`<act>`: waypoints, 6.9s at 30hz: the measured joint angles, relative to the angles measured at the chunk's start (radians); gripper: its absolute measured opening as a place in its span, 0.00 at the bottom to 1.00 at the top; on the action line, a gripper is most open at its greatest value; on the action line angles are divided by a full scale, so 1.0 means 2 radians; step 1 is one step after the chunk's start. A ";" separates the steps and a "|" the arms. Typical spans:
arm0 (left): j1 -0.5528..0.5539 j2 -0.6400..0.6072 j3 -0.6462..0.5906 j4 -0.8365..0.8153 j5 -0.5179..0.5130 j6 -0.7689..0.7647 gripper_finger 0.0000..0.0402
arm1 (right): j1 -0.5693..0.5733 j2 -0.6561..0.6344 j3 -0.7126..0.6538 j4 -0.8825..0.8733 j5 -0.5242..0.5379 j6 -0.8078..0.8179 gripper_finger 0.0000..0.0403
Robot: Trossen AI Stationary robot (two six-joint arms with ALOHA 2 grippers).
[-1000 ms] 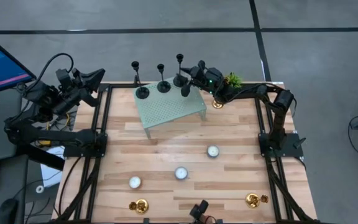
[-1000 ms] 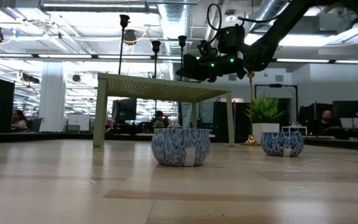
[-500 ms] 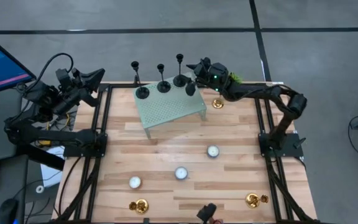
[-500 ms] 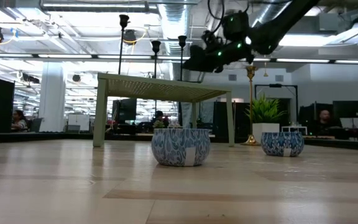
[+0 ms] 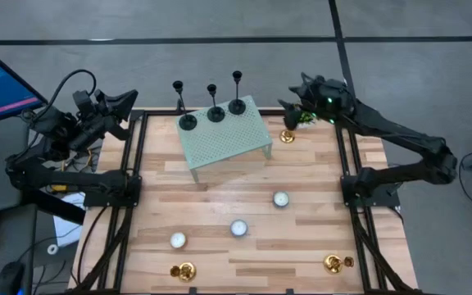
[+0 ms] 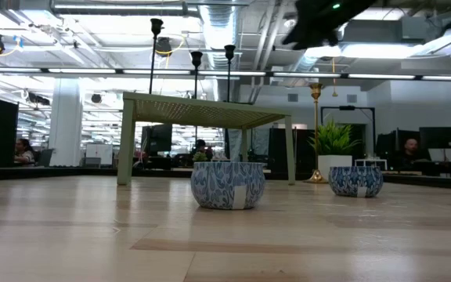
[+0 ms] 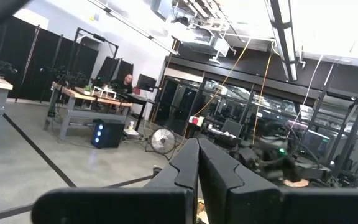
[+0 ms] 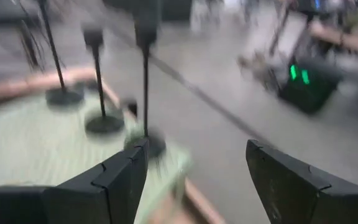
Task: Pick & Place candle stick holders
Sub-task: Put the top gold candle holder on the shelf, then put the right gold candle holder on the shelf aligned with the other gold candle holder
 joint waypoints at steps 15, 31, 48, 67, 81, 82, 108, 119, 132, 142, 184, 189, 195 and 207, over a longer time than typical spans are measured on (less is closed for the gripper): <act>0.000 0.000 0.000 0.002 0.000 0.000 0.02 | 0.186 -0.093 -0.179 -0.201 0.238 0.294 0.65; 0.000 0.000 0.000 0.002 0.000 0.000 0.02 | 0.071 -0.034 -0.305 0.219 0.245 0.147 0.65; 0.000 0.000 0.000 0.002 0.000 0.000 0.02 | 0.004 0.038 -0.305 0.300 0.155 0.130 0.28; 0.000 0.000 0.000 0.002 0.000 0.000 0.02 | 0.008 -0.049 -0.140 0.144 0.156 0.043 0.00; 0.000 0.000 0.000 0.002 0.000 0.000 0.02 | 0.084 0.077 0.091 0.071 0.061 -0.001 0.00; 0.000 0.000 0.000 0.002 0.000 0.000 0.02 | 0.089 0.093 0.095 0.074 0.053 -0.001 0.00; 0.000 0.000 0.000 0.002 0.000 -0.001 0.02 | 0.072 0.170 0.050 0.179 -0.011 0.012 0.00; 0.000 0.000 0.000 0.004 0.000 0.000 0.02 | 0.058 0.162 0.032 0.207 -0.002 0.000 0.00; 0.000 0.000 0.000 0.004 0.000 0.000 0.02 | 0.041 0.168 0.032 0.195 -0.015 0.011 0.00; 0.000 0.000 0.000 0.004 0.000 0.000 0.02 | 0.039 0.168 0.033 0.189 -0.016 0.017 0.06; -0.029 0.023 0.000 -0.152 0.273 -0.139 0.37 | 0.285 -0.117 0.073 -0.497 -0.046 0.436 0.66; -0.041 0.033 0.000 -0.202 0.293 -0.174 0.44 | 0.363 -0.076 0.073 -0.585 -0.112 0.551 0.66; -0.041 0.036 0.000 -0.204 0.292 -0.176 0.44 | 0.408 0.026 0.072 -0.600 -0.253 0.555 0.66; -0.041 0.035 0.000 -0.204 0.292 -0.171 0.42 | 0.472 0.083 0.098 -0.575 -0.218 0.577 0.66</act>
